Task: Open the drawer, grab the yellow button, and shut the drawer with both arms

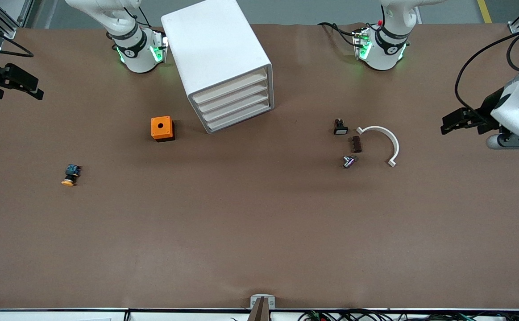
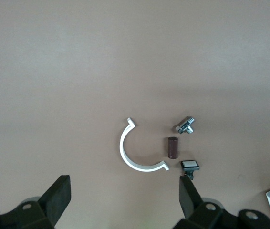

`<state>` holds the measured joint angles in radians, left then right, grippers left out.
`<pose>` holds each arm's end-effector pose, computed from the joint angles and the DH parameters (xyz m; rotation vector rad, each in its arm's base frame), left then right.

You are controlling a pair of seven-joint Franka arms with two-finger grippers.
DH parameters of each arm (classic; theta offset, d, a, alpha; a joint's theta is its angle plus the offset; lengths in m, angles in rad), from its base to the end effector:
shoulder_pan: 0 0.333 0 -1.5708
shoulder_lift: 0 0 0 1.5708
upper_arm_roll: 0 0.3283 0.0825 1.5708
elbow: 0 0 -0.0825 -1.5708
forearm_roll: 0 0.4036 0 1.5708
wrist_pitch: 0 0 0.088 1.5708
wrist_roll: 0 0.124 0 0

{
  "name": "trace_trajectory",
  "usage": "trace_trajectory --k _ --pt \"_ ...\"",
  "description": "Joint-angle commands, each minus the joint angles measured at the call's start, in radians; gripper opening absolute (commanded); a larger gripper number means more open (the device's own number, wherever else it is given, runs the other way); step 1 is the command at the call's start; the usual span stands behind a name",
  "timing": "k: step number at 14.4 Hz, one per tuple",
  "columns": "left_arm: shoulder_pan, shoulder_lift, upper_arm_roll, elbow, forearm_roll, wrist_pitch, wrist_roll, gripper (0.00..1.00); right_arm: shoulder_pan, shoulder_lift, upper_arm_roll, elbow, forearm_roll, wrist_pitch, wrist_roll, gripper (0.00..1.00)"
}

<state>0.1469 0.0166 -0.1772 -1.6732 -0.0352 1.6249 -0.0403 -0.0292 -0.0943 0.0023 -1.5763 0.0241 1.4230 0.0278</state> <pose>0.5778 -0.0210 0.5647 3.1042 0.0201 -0.1024 0.5263 -0.0108 0.6566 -3.1155 0.0808 0.0920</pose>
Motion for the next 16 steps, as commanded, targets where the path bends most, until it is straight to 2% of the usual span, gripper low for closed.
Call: trace_trajectory --k 1,4,6,7,11,13,16 --pt "0.023 -0.047 -0.007 -0.043 0.015 0.012 0.019 1.0 0.029 -0.071 -0.045 -0.083 -0.009 0.036 -0.003 1.0" --pt "-0.007 -0.046 0.008 -0.034 0.015 0.018 0.019 1.0 0.031 -0.071 -0.045 -0.082 -0.009 0.036 -0.005 1.0" --pt "-0.131 -0.049 0.138 -0.034 0.017 0.018 0.017 1.0 0.029 -0.071 -0.045 -0.082 -0.009 0.036 -0.005 1.0" --pt "-0.166 -0.049 0.172 -0.036 0.018 0.018 0.017 1.0 0.028 -0.071 -0.045 -0.082 -0.009 0.036 -0.003 1.0" --pt "-0.197 -0.058 0.191 -0.037 0.018 0.012 0.016 1.0 0.026 -0.07 -0.045 -0.08 -0.007 0.037 -0.005 1.0" --pt "-0.222 -0.064 0.232 -0.036 0.02 0.01 0.017 1.0 0.029 -0.068 -0.044 -0.08 -0.006 0.043 -0.005 1.0" --pt "-0.216 -0.07 0.229 -0.034 0.02 0.01 0.017 1.0 0.028 -0.068 -0.044 -0.08 -0.006 0.045 -0.003 1.0"
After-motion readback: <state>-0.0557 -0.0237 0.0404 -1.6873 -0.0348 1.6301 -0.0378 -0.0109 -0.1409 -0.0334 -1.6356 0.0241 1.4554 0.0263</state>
